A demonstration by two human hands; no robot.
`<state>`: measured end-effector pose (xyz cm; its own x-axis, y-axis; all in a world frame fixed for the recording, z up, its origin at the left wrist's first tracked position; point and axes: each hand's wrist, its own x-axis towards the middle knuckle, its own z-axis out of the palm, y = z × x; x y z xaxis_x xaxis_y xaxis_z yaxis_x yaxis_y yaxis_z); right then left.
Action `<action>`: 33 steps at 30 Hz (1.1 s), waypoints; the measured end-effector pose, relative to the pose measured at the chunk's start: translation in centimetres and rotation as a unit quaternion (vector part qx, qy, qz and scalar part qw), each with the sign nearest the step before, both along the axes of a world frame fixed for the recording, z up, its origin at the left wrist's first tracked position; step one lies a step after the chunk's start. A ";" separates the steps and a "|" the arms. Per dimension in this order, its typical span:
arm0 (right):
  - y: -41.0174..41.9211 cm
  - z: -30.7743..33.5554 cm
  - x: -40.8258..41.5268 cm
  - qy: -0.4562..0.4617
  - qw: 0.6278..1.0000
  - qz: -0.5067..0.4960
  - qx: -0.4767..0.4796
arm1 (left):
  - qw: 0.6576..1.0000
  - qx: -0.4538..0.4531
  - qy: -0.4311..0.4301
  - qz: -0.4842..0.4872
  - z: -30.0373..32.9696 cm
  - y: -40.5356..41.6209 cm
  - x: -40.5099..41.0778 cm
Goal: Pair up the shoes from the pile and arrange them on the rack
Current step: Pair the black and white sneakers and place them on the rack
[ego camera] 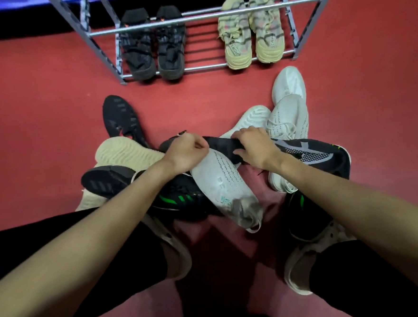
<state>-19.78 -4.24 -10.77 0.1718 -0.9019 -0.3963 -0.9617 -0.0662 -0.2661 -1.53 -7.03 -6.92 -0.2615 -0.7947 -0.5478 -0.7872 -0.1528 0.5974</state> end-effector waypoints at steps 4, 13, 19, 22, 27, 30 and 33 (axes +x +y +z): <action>-0.3 2.0 1.3 -0.056 0.984 0.004 -0.166 | 0.996 0.000 0.014 0.088 0.7 -0.2 1.0; 2.0 4.6 -2.7 -0.077 0.895 0.068 -0.434 | 0.932 0.064 0.121 0.337 1.7 -1.4 3.1; 4.9 7.1 -5.1 -0.096 0.898 0.112 -0.415 | 0.904 0.145 0.243 0.321 2.7 -0.9 2.9; 5.5 8.1 -5.9 -0.063 0.927 0.043 -0.367 | 0.896 0.111 0.244 0.353 2.6 -0.3 2.7; 5.6 8.3 -7.1 -0.084 0.938 -0.089 -0.325 | 0.863 0.136 0.291 0.390 4.0 -0.2 2.1; 5.4 7.3 -8.4 -0.060 0.933 -0.134 -0.328 | 0.866 0.187 0.316 0.339 4.8 0.2 1.9; 5.4 6.9 -9.3 -0.052 0.930 -0.187 -0.311 | 0.873 0.256 0.316 0.270 5.1 1.0 1.9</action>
